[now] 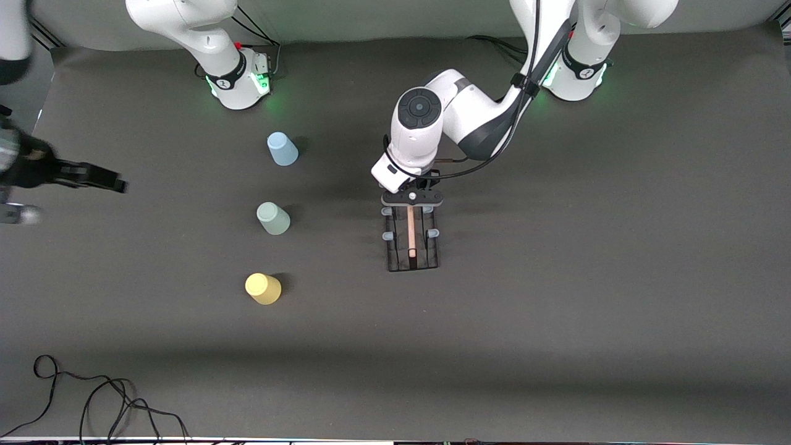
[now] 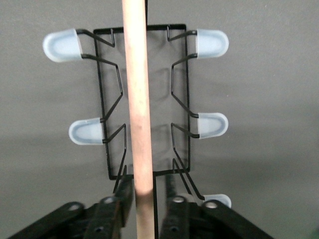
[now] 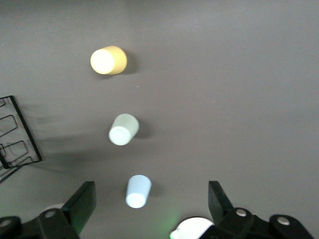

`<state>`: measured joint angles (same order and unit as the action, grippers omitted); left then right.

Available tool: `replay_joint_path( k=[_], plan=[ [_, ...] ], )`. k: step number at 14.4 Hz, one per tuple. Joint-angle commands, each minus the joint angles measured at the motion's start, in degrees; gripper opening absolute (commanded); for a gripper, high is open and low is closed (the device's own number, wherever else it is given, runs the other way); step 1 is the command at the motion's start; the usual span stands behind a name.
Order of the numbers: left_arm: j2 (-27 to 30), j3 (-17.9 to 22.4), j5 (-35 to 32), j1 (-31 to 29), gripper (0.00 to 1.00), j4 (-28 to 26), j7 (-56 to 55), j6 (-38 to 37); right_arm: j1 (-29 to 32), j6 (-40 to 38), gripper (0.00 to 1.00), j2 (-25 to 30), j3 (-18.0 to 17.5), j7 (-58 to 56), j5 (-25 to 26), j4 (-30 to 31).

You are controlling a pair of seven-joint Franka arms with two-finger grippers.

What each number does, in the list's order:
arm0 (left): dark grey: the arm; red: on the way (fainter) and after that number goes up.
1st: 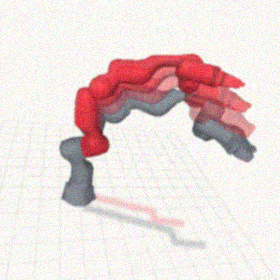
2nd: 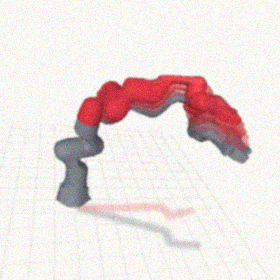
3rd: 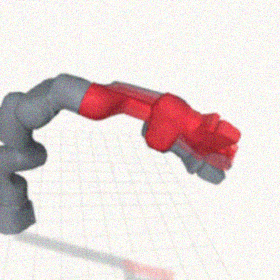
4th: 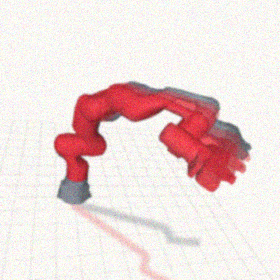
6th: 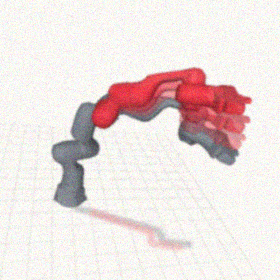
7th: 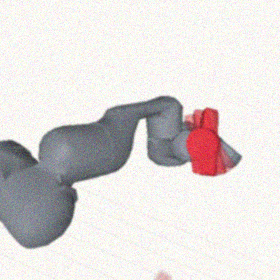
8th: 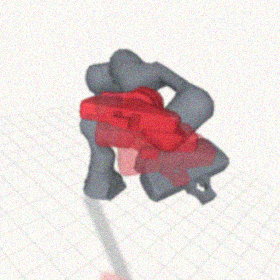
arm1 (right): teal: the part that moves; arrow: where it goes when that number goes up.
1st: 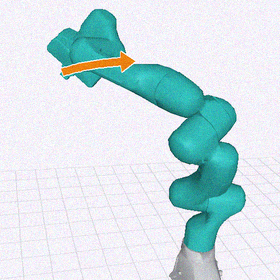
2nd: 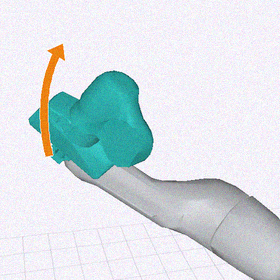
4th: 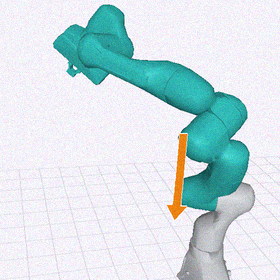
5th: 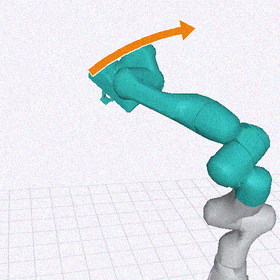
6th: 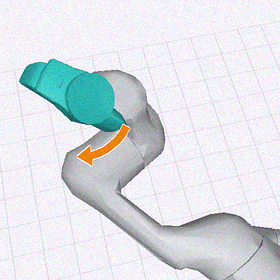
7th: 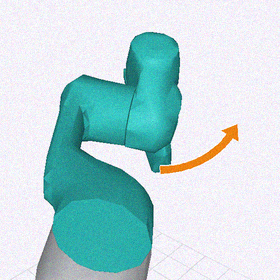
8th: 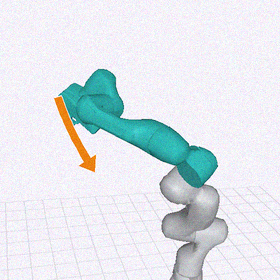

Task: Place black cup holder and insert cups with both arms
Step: 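Release the rack with the left gripper while the right gripper reaches the mint cup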

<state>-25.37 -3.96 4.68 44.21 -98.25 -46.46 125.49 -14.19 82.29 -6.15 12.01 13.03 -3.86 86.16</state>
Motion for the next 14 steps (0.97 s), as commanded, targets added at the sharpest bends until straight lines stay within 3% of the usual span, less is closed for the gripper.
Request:
replay_joint_path(
  k=[1,4,8,14],
  plan=[
    [1.81,0.53,0.50,0.26,1.00,0.95,-1.27,-1.82,-6.62,7.15,1.00,3.24,0.38,8.12,-0.36,8.99],
    [6.63,1.41,0.24,-1.49,1.00,1.47,-0.13,-7.07,-9.27,18.31,1.00,7.54,0.38,10.96,-0.19,21.72],
    [15.42,1.59,-0.38,-14.37,1.00,1.48,10.65,-20.52,-9.89,38.86,1.00,11.51,0.30,11.14,-0.19,40.88],
    [21.84,1.59,-3.62,-35.22,1.00,-0.01,30.08,-24.32,-11.38,55.51,1.00,9.50,0.21,11.93,-0.54,53.13]
  ],
)
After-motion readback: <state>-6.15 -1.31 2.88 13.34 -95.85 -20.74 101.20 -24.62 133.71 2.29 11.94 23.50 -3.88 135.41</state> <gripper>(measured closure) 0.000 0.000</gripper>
